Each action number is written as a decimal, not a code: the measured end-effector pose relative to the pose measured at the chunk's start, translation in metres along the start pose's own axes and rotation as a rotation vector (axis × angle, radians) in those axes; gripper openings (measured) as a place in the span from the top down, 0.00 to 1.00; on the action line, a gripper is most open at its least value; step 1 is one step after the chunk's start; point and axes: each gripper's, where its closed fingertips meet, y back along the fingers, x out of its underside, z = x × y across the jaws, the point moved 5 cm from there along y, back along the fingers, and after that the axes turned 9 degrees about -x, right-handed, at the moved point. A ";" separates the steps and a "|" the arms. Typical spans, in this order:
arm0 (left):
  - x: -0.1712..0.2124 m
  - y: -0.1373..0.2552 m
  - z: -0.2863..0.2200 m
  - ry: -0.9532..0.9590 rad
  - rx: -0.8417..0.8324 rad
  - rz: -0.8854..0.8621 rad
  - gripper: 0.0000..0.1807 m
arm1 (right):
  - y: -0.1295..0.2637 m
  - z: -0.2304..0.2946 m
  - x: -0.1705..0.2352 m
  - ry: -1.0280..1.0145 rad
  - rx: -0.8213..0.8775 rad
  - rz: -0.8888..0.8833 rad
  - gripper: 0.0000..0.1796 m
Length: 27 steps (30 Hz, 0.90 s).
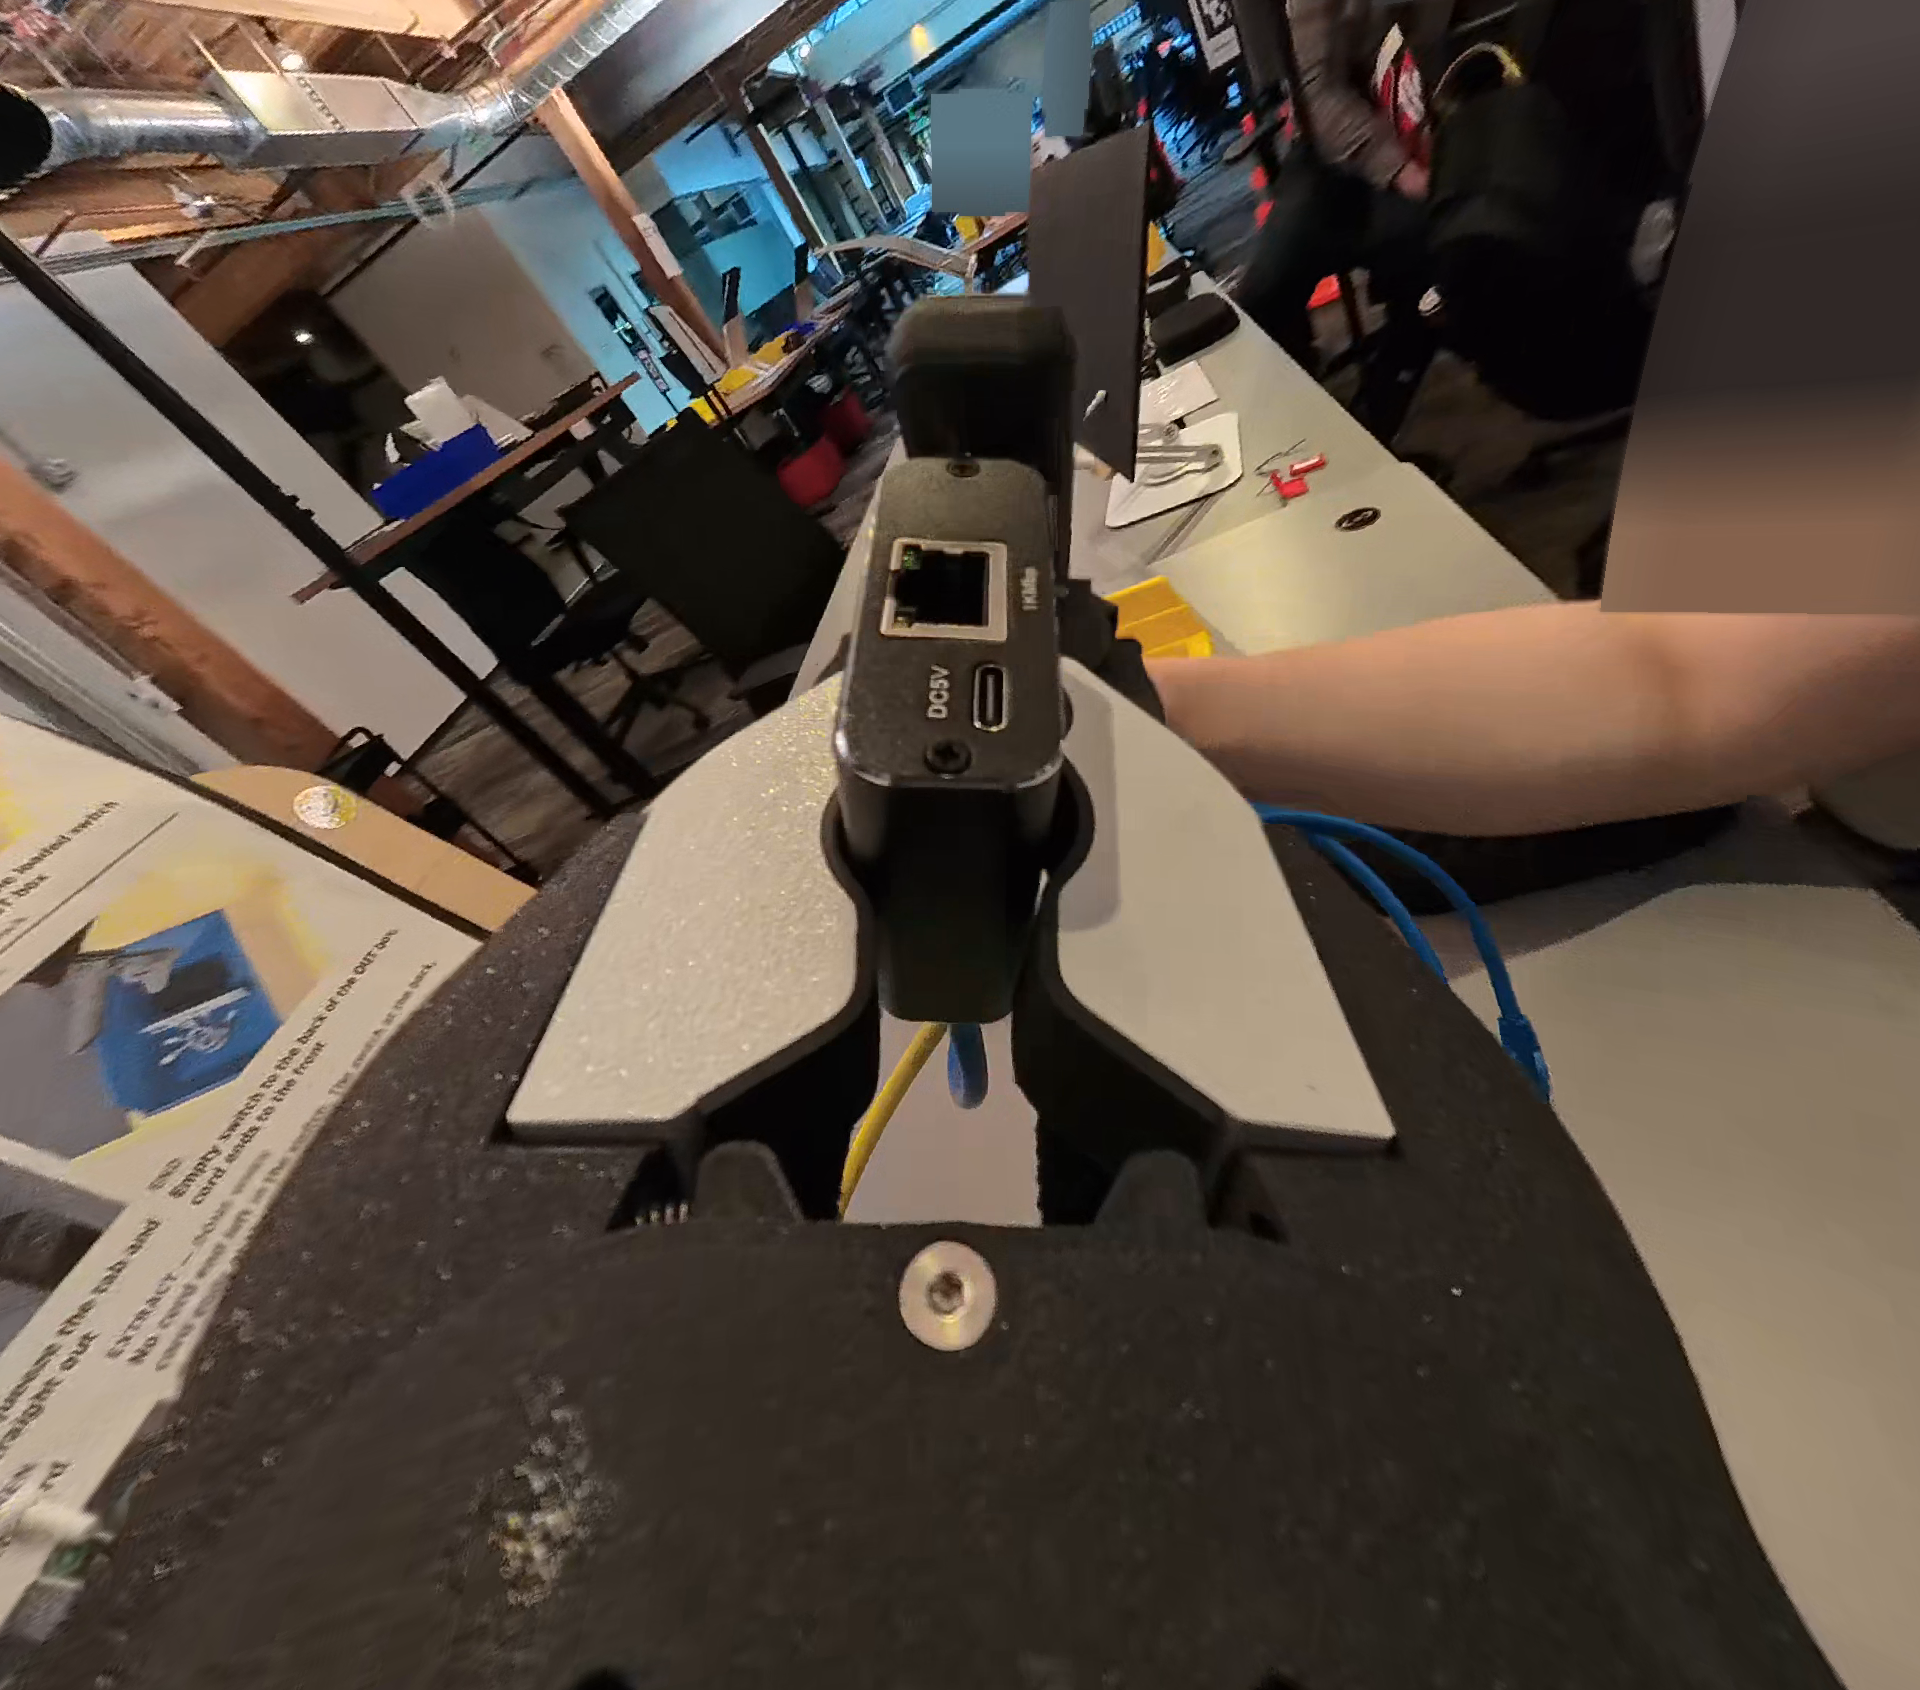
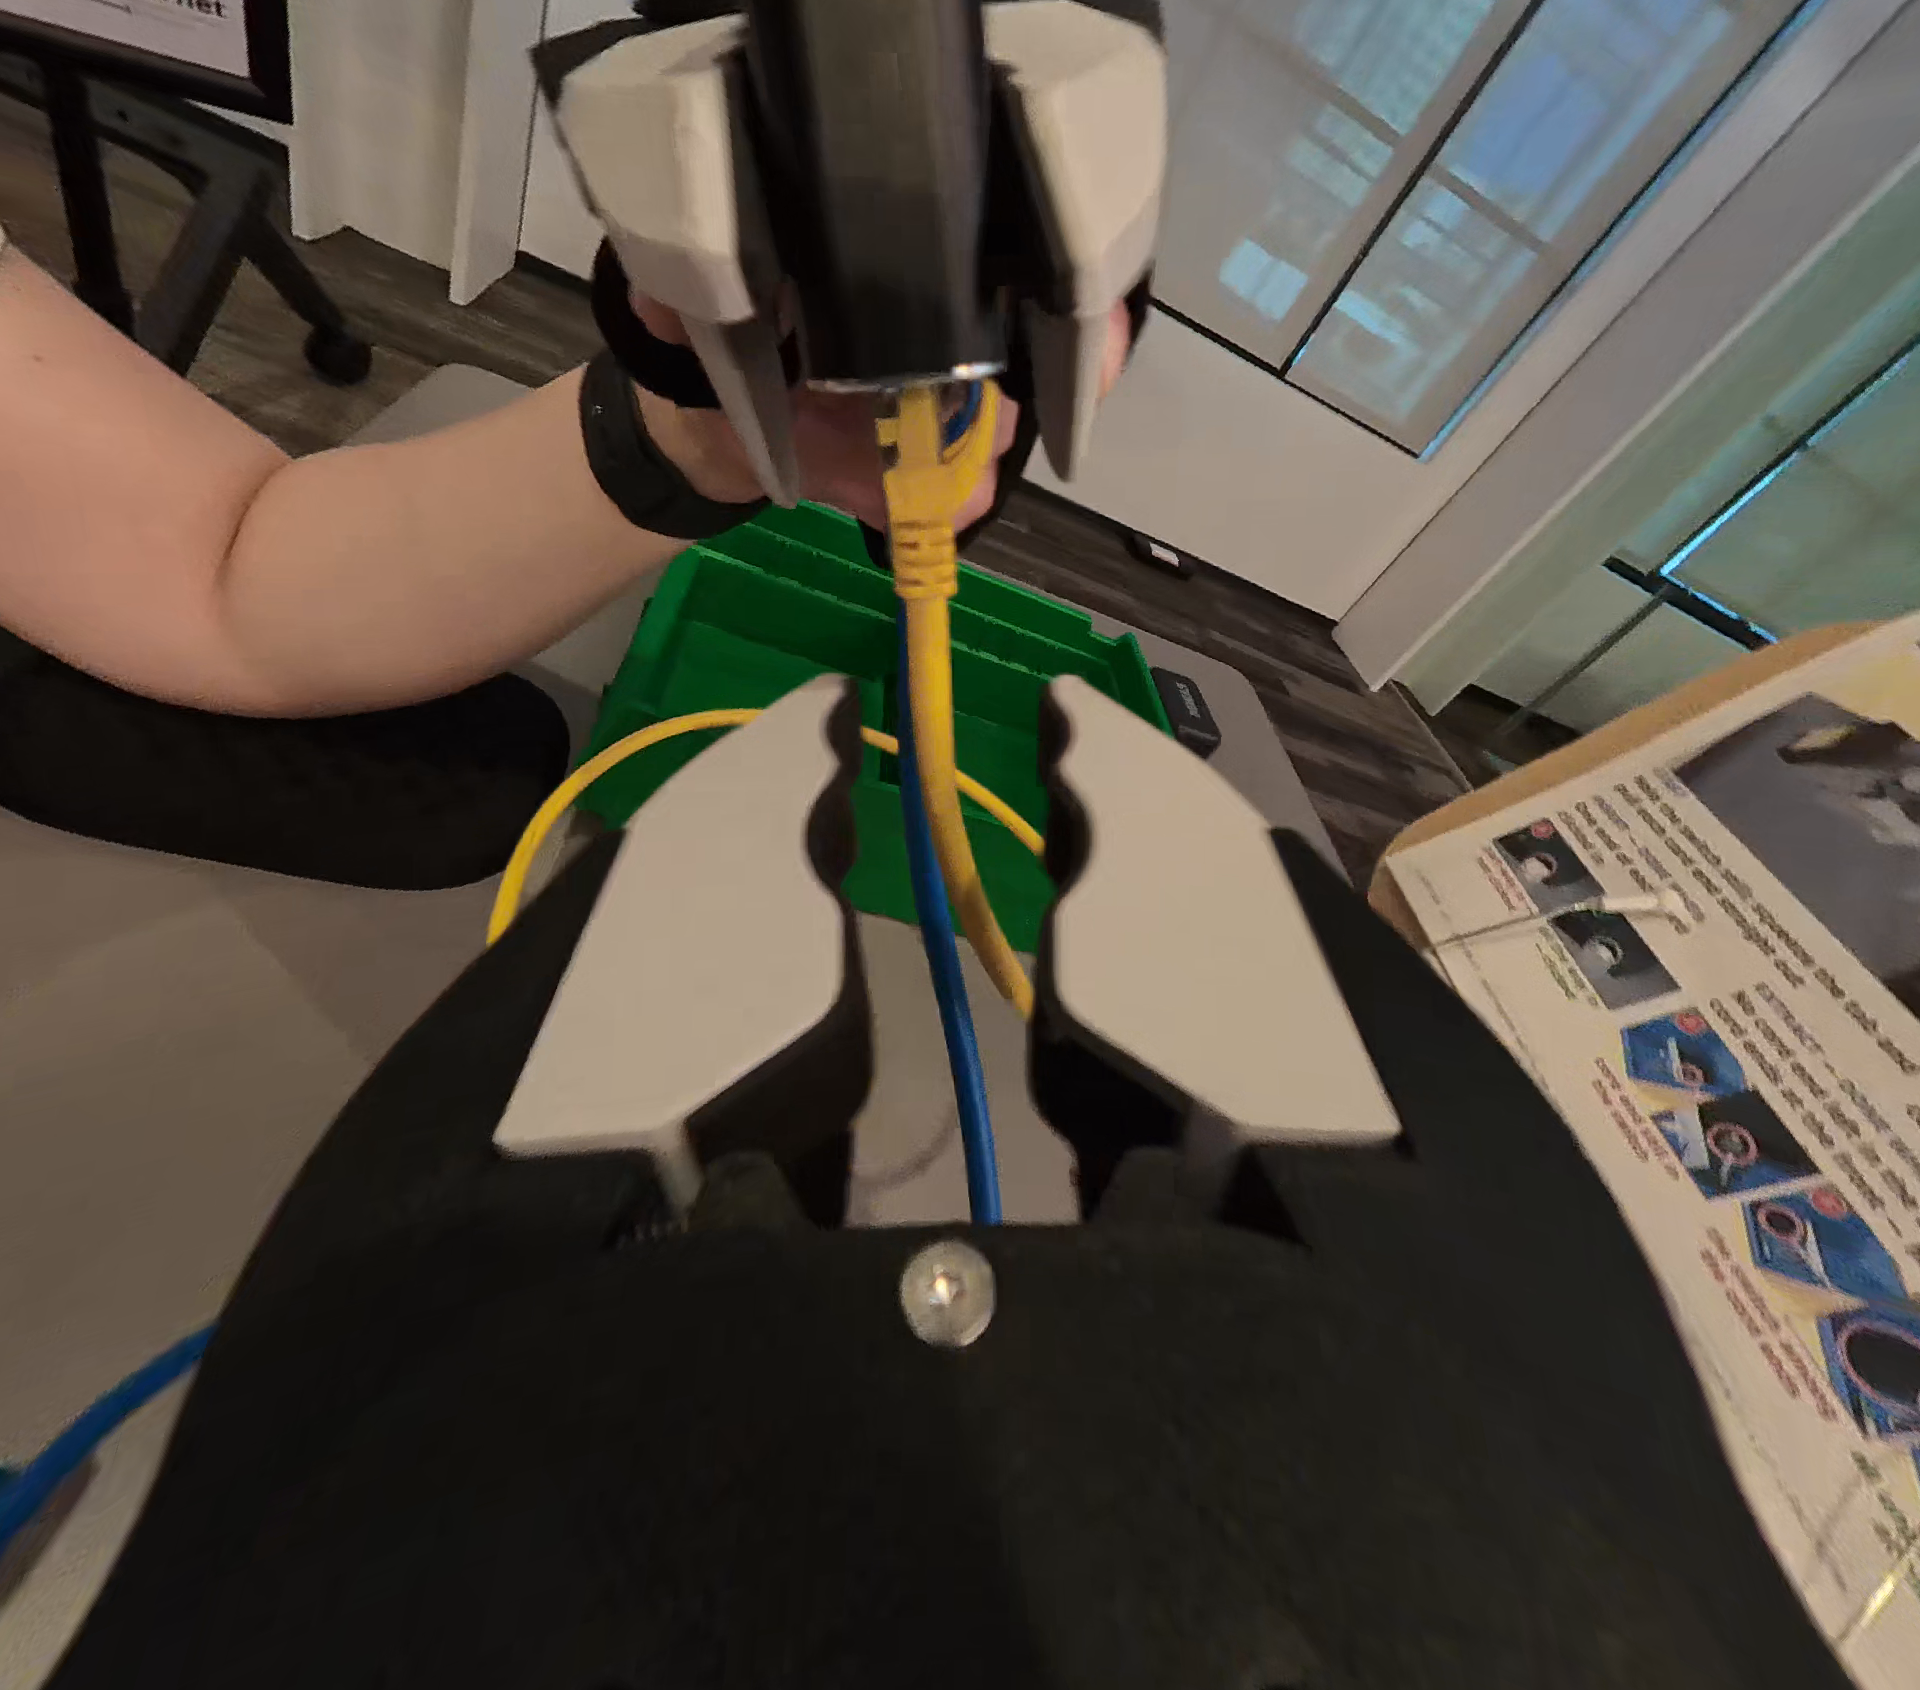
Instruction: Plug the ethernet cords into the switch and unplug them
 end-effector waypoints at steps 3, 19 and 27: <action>0.007 -0.001 0.003 0.017 0.009 0.002 0.85 | 0.000 0.000 0.005 0.016 0.019 0.024 0.96; 0.028 -0.015 -0.001 -0.863 -0.520 0.578 0.73 | 0.050 -0.026 0.018 0.139 0.579 0.787 0.96; 0.053 -0.016 0.011 -0.929 -0.541 0.770 0.85 | 0.055 -0.022 0.015 0.177 0.591 0.855 0.96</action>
